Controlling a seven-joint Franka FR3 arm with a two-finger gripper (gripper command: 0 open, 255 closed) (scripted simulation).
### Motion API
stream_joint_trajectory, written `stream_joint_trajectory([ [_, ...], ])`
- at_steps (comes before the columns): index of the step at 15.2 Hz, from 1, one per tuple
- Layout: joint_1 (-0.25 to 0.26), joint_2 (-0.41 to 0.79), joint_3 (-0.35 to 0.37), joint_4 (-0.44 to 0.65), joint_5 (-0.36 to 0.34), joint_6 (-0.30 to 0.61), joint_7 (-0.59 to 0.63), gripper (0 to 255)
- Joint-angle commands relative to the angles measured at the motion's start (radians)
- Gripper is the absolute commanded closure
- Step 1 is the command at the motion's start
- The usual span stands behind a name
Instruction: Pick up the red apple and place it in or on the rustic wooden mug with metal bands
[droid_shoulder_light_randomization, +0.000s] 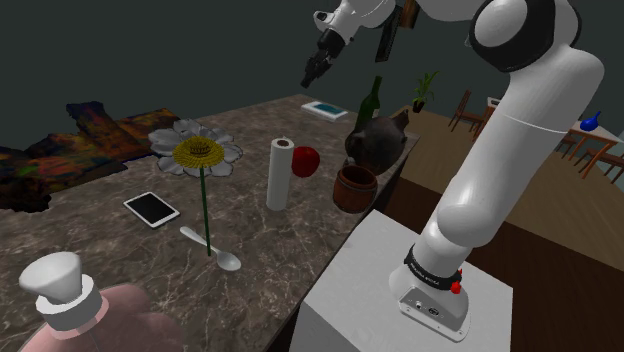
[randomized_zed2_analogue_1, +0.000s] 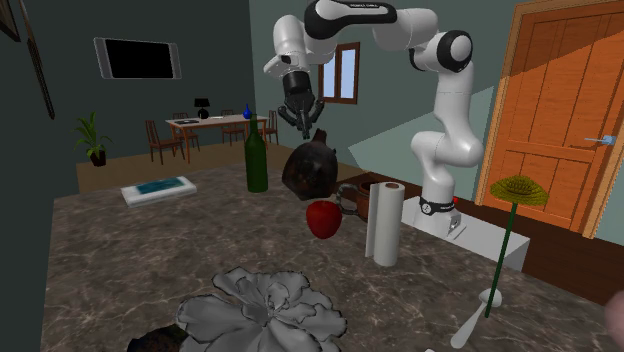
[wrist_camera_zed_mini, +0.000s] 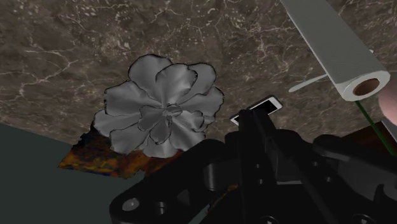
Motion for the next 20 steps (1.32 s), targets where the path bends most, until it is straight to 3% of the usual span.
stream_joint_trajectory([
  [1, 0.0, 0.0, 0.0, 0.0, 0.0, 0.0, 0.0, 255],
  [4, 0.0, 0.0, 0.0, 0.0, 0.0, 0.0, 0.0, 255],
  [5, 0.0, 0.0, 0.0, 0.0, 0.0, 0.0, 0.0, 0],
  [11, 0.033, -0.125, 0.08, -0.286, -0.218, 0.272, 0.202, 0],
  [18, 0.013, -0.184, 0.179, -0.544, -0.469, 0.501, 0.497, 0],
  [20, 0.015, -0.171, 0.18, -0.558, -0.464, 0.529, 0.494, 0],
])
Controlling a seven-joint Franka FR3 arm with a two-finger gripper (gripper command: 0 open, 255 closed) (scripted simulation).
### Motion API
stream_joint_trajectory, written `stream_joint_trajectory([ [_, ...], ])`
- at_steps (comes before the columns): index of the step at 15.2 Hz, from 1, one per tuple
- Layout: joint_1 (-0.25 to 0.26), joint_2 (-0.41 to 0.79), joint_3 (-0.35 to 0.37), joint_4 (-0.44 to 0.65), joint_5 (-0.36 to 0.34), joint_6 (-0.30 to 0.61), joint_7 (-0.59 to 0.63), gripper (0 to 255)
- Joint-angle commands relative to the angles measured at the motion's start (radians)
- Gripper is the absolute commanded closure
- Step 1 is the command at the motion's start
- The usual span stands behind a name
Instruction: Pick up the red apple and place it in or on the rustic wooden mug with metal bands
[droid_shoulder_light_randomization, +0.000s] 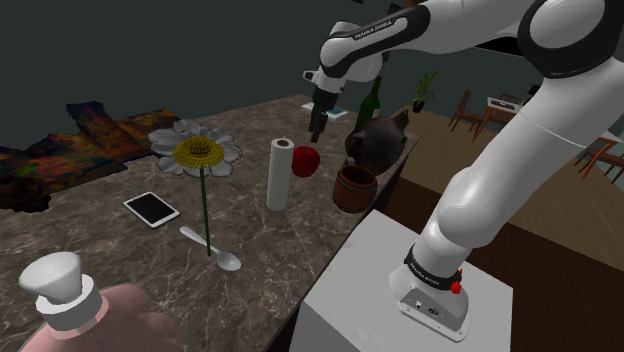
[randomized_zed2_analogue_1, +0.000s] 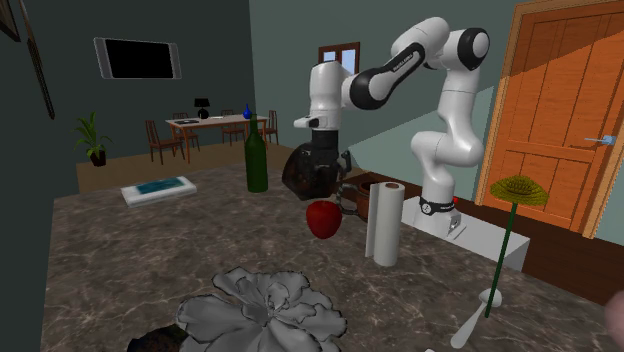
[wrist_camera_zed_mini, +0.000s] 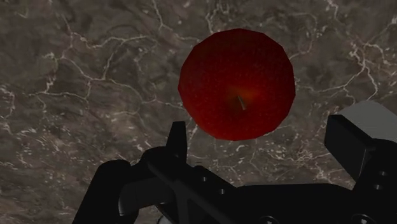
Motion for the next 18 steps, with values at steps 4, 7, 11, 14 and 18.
stream_joint_trajectory([
  [4, 0.003, 0.034, 0.004, -0.04, 0.003, 0.075, 0.003, 0],
  [7, 0.005, 0.046, 0.004, -0.05, 0.009, 0.096, -0.001, 0],
  [11, 0.005, 0.046, 0.004, -0.05, 0.009, 0.096, -0.001, 0],
  [14, 0.005, 0.046, 0.004, -0.05, 0.009, 0.096, -0.001, 0],
  [18, 0.005, 0.046, 0.004, -0.05, 0.009, 0.096, -0.001, 255],
])
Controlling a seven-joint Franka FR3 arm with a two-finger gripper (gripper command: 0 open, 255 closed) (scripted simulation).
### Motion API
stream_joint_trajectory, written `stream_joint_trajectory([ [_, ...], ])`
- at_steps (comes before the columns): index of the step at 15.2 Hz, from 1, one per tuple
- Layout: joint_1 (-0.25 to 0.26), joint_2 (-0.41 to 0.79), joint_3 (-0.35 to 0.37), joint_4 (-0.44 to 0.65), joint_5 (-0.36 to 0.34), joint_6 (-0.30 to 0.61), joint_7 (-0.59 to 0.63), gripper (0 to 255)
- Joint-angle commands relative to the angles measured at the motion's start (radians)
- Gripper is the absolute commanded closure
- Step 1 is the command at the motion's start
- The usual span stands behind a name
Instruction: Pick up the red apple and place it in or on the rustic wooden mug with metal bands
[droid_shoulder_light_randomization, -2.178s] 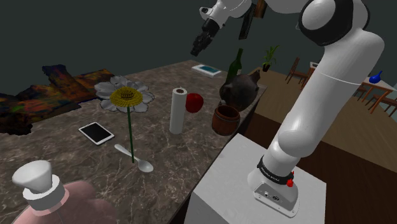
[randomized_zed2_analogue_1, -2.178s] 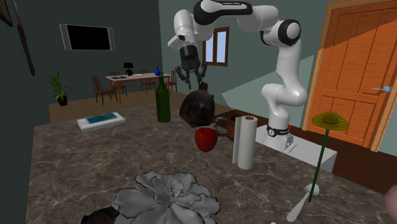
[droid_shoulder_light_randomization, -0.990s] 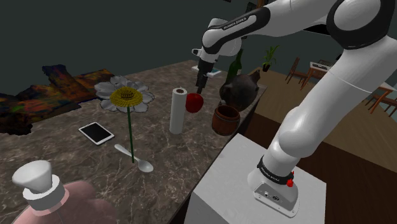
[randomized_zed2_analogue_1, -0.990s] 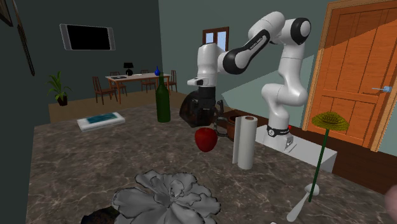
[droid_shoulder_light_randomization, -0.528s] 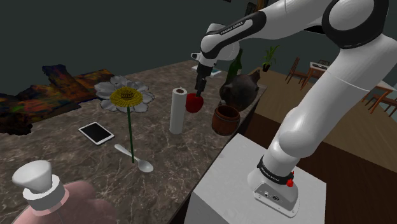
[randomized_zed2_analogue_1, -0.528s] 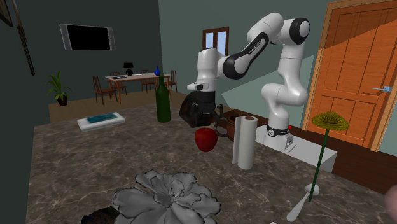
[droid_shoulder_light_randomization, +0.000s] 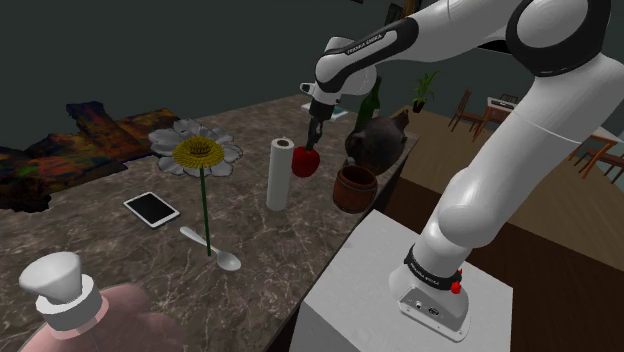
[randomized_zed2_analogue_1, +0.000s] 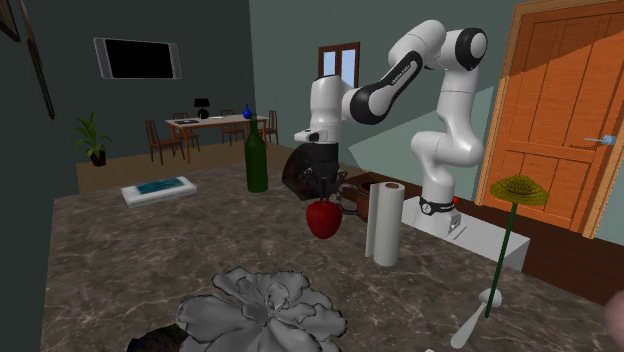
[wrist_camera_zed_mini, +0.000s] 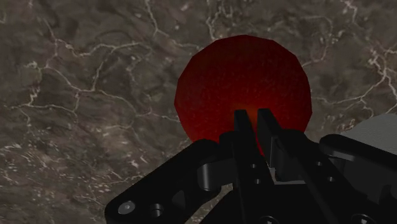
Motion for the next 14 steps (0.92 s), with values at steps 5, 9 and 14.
stream_joint_trajectory([
  [5, 0.0, 0.0, 0.0, 0.0, 0.0, 0.0, 0.0, 255],
  [9, -0.001, -0.02, 0.002, 0.022, -0.009, -0.041, 0.01, 255],
  [14, -0.003, -0.05, 0.005, 0.062, -0.02, -0.11, 0.024, 255],
])
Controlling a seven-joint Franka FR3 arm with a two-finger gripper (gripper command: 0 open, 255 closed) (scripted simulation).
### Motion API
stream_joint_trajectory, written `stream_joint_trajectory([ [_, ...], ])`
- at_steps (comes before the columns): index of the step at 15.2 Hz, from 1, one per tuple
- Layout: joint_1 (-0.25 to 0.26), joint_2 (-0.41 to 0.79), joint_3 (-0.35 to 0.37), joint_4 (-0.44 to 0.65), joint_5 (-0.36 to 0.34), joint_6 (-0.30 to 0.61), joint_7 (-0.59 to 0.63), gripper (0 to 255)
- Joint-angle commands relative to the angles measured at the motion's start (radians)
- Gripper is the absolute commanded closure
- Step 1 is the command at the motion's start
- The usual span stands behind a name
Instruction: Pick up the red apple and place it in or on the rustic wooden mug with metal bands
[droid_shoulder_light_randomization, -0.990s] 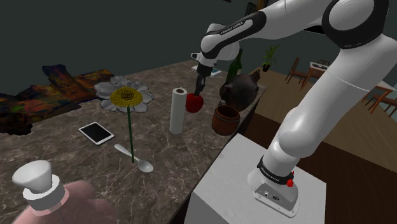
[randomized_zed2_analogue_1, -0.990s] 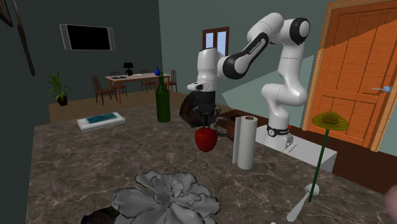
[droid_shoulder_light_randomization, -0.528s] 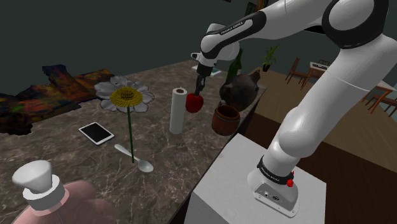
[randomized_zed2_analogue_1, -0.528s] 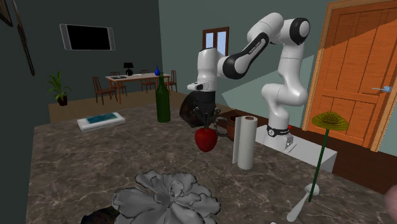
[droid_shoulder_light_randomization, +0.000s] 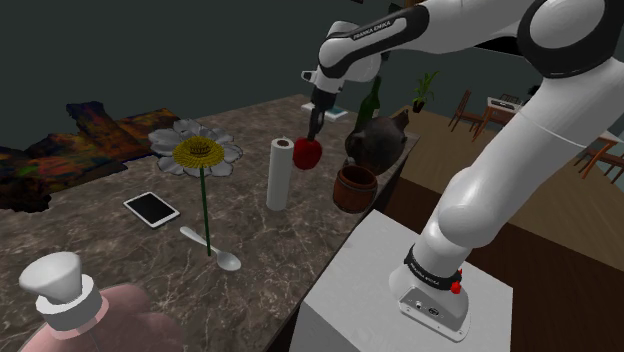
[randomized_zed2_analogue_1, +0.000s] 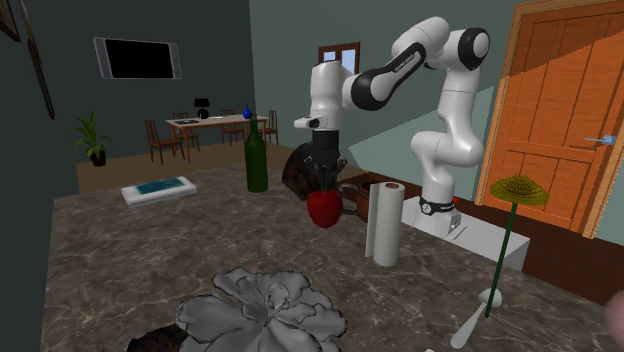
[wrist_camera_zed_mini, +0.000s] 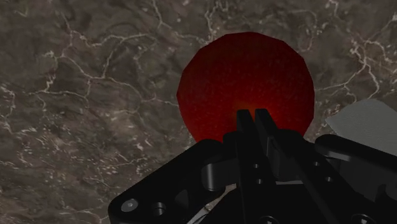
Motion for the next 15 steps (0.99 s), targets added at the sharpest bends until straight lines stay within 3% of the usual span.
stream_joint_trajectory([
  [1, -0.001, -0.011, 0.0, 0.018, -0.005, -0.028, 0.004, 255],
  [15, -0.003, -0.059, 0.007, 0.161, -0.022, -0.218, 0.033, 255],
])
